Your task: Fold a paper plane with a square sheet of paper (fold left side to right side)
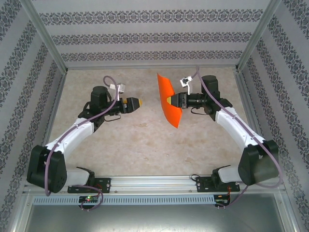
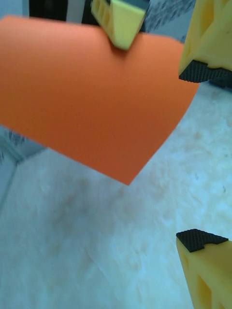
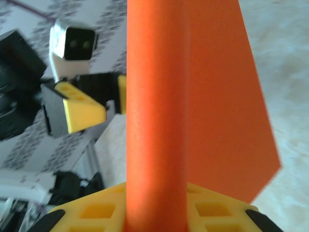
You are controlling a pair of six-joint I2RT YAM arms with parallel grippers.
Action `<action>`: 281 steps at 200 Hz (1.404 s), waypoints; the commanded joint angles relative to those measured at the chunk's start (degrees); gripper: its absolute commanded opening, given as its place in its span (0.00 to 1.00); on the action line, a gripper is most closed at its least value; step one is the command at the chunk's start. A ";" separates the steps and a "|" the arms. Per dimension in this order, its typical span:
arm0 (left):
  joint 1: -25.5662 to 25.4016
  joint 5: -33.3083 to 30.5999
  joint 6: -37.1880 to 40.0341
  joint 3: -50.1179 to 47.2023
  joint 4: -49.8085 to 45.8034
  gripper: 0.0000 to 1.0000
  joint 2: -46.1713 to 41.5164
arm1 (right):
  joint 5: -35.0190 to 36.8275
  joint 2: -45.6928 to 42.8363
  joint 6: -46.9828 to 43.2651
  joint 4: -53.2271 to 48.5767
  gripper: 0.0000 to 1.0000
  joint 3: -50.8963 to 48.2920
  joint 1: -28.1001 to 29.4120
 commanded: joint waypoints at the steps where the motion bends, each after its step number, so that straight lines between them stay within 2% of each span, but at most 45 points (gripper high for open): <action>1: 0.37 8.94 3.95 2.66 4.65 0.83 -2.25 | -9.41 -3.94 -5.19 -5.18 0.27 2.82 0.69; 37: 0.32 14.06 4.88 4.62 6.53 0.84 -3.01 | -12.63 -9.27 -5.29 -6.40 0.27 4.64 2.66; 70: -0.60 18.76 2.53 4.25 12.76 0.84 -3.68 | -12.46 -10.40 -5.23 -6.94 0.27 5.91 4.62; 100: -2.92 20.59 2.70 4.29 13.76 0.78 -4.74 | -11.23 -9.81 -4.94 -6.56 0.27 5.95 4.83; 115: -3.68 20.55 2.96 4.21 13.42 0.66 -5.26 | -9.70 -9.45 -5.17 -6.81 0.28 5.80 4.63; 140: -4.02 19.13 5.15 3.65 10.11 0.27 -5.73 | -5.68 -9.33 -5.40 -7.48 0.29 4.85 3.55; 151: -4.00 18.23 5.70 2.95 9.19 0.14 -5.40 | -3.61 -9.19 -5.58 -8.07 0.32 4.48 2.76; 159: -4.02 17.63 5.84 2.37 8.71 0.09 -4.97 | -2.02 -9.18 -5.79 -8.95 0.33 4.31 2.10; 188: -4.08 14.52 5.40 0.68 6.10 0.06 -3.09 | 6.96 -9.75 -7.83 -13.53 0.43 3.34 0.09; 236: -4.00 7.40 4.55 -2.62 0.04 0.02 0.84 | 25.29 -11.33 -8.09 -17.53 0.73 -0.15 -1.84; 259: -4.07 5.21 2.73 -4.89 0.21 0.01 3.31 | 27.56 -10.95 -7.25 -17.52 0.84 -1.85 -2.80; 281: -4.01 3.17 1.15 -6.34 0.06 0.00 6.98 | 29.76 -10.23 -7.04 -17.70 0.85 -2.76 -2.90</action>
